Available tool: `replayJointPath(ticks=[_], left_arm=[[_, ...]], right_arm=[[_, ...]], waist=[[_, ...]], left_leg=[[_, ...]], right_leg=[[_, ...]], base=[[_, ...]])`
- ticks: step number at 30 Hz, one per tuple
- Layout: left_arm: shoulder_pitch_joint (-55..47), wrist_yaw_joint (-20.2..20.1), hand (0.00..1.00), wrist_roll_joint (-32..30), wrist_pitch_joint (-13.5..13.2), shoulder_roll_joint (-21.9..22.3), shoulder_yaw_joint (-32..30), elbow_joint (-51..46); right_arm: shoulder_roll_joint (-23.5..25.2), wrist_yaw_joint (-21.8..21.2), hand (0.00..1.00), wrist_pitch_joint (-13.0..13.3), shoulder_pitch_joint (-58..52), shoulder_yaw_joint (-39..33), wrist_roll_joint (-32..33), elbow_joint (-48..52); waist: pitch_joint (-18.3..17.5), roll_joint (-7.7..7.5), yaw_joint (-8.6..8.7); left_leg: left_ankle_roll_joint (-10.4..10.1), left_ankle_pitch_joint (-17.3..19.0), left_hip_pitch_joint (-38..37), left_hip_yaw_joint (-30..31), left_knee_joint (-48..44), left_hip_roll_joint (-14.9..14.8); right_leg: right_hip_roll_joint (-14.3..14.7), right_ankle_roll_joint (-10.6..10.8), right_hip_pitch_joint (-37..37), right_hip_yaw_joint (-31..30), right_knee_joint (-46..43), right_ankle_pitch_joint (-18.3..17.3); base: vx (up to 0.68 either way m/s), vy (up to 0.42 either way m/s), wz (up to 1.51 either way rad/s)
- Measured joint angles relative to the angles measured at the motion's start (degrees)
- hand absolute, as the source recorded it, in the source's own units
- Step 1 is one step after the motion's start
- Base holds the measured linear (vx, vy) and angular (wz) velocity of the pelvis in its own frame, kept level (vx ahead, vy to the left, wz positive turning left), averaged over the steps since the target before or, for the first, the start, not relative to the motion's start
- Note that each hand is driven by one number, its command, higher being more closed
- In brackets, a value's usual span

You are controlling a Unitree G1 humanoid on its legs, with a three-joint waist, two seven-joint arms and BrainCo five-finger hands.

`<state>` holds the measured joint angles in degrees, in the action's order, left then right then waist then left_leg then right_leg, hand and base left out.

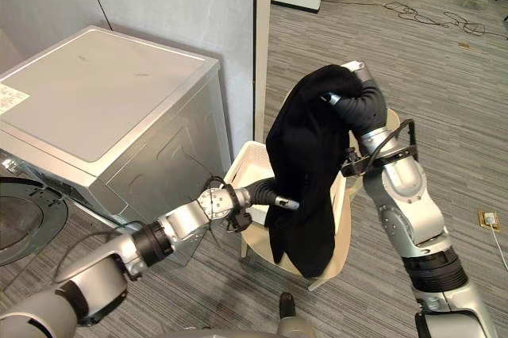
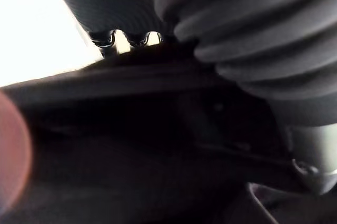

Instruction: Pick up the laundry basket with both hands and put the clothes into the washing machine.

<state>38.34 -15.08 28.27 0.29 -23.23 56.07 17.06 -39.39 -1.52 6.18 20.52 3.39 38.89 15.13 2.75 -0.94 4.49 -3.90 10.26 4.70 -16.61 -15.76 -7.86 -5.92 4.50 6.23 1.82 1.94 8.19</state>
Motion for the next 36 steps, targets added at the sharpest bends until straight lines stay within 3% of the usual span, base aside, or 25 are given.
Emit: replayJointPath(ticks=[6,9,11,16,25,31,32,36], left_arm=[[-0.52,-0.89,0.00,0.79,-1.81,-4.55,-0.67,-3.70],[-3.68,0.70,0.00,-2.56,-2.31,-1.81,-4.98,-3.72],[-3.81,2.66,0.00,-8.04,-2.68,1.69,-6.66,-3.29],[-3.79,4.25,0.00,-13.17,-3.38,7.60,-8.03,-0.63],[-2.49,5.30,0.00,-15.53,-3.33,13.02,-8.35,4.44],[-0.66,5.43,0.00,-12.80,-3.27,14.13,-7.02,5.90],[-0.66,5.64,1.00,-12.00,-3.27,14.16,-6.94,5.90],[-0.68,9.01,1.00,-8.60,-3.27,14.16,-7.21,5.90]], right_arm=[[-0.91,0.18,1.00,0.51,3.55,-0.78,1.53,-3.22],[0.60,0.17,1.00,1.36,3.87,-0.77,1.55,-3.15],[2.63,0.14,1.00,1.40,3.87,-0.76,1.53,-3.14],[4.49,-0.04,1.00,1.38,3.86,-0.36,1.51,-2.77],[5.51,-1.24,1.00,1.23,3.71,3.79,2.24,-2.44],[7.43,-2.34,1.00,0.43,3.72,8.79,4.31,-2.41],[7.85,-2.31,1.00,0.15,3.72,9.22,4.59,-2.41],[8.65,-2.16,1.00,0.14,3.48,10.07,5.79,-2.41]], waist=[[-0.25,0.40,0.33],[-0.35,0.55,0.90],[-0.35,0.56,1.05],[-0.35,0.55,1.04],[-0.35,0.48,1.03],[-0.38,0.33,1.03],[-0.35,0.14,1.02],[-0.33,-0.75,1.01]], left_leg=[[0.04,0.04,-0.12,-0.18,0.24,0.26],[0.04,0.02,-0.35,-0.18,0.70,0.40],[0.05,0.02,-0.42,-0.18,0.77,0.52],[0.05,0.01,-0.71,-0.03,0.92,0.59],[0.04,0.00,-1.45,-0.14,1.87,0.71],[0.04,0.00,-1.81,-0.70,1.94,0.71],[0.04,0.00,-1.95,-0.84,2.02,0.70],[0.04,0.00,-2.10,-0.97,2.07,0.70]], right_leg=[[-0.15,0.01,0.00,-0.23,0.20,0.02],[-0.20,-0.01,0.00,-0.24,0.21,0.00],[-0.28,-0.02,-0.03,-0.28,0.20,0.00],[-0.33,-0.10,-0.39,-0.21,0.19,-0.06],[-0.33,-0.43,-0.68,-0.41,0.18,-0.35],[-0.25,-0.32,-0.52,-0.86,0.18,-0.27],[-0.22,-0.32,-0.51,-1.02,0.18,-0.27],[-0.21,-0.32,-0.54,-1.17,0.19,-0.27]], base=[[0.00,0.003,-0.03],[0.00,0.000,0.00],[0.00,0.000,0.00],[0.00,0.000,0.00],[-0.02,-0.001,-0.01],[0.00,-0.002,-0.04],[-0.01,-0.002,-0.05],[0.00,-0.001,-0.01]])
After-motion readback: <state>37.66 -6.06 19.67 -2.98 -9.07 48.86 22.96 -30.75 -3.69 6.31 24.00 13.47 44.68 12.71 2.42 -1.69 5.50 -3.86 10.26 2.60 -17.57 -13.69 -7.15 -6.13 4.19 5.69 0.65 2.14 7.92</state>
